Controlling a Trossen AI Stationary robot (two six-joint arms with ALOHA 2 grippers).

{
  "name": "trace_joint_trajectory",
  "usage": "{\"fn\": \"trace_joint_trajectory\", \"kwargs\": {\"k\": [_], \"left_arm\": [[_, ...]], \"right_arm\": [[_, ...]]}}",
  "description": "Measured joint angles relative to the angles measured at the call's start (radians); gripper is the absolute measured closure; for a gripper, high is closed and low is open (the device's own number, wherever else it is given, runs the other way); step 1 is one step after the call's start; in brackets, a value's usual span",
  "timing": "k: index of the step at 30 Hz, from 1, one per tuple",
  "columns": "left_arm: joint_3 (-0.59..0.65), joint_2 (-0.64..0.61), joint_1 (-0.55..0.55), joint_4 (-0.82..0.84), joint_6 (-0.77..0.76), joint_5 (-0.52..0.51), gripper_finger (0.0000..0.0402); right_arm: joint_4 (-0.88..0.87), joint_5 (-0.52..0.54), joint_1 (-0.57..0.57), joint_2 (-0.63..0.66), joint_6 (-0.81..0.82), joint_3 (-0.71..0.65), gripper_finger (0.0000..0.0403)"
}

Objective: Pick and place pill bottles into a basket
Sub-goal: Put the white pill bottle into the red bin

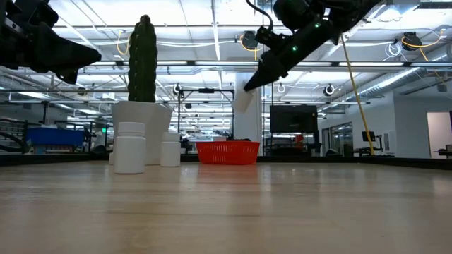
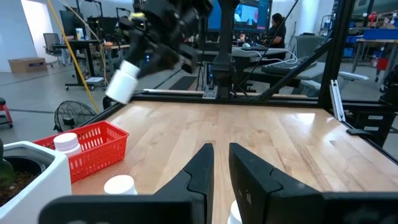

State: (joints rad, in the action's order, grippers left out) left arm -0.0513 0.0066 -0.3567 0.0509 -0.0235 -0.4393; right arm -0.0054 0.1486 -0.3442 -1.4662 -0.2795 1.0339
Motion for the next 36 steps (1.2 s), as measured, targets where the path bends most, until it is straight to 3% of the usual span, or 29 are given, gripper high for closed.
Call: {"fn": "trace_joint_trajectory", "kwargs": {"k": [11,28,36], "left_arm": [[0.0,0.0,0.0,0.0,0.0,0.0,0.0346],[0.0,0.0,0.0,0.0,0.0,0.0,0.0346],[0.0,0.0,0.0,0.0,0.0,0.0,0.0346]], "right_arm": [[-0.11,-0.097,-0.066,-0.034,0.015,0.136,0.0254],[-0.57,-0.124,-0.128,-0.458,-0.031,0.598,0.0254],[-0.626,-0.158,-0.142,-0.551,-0.027,0.676,0.0254]]}}
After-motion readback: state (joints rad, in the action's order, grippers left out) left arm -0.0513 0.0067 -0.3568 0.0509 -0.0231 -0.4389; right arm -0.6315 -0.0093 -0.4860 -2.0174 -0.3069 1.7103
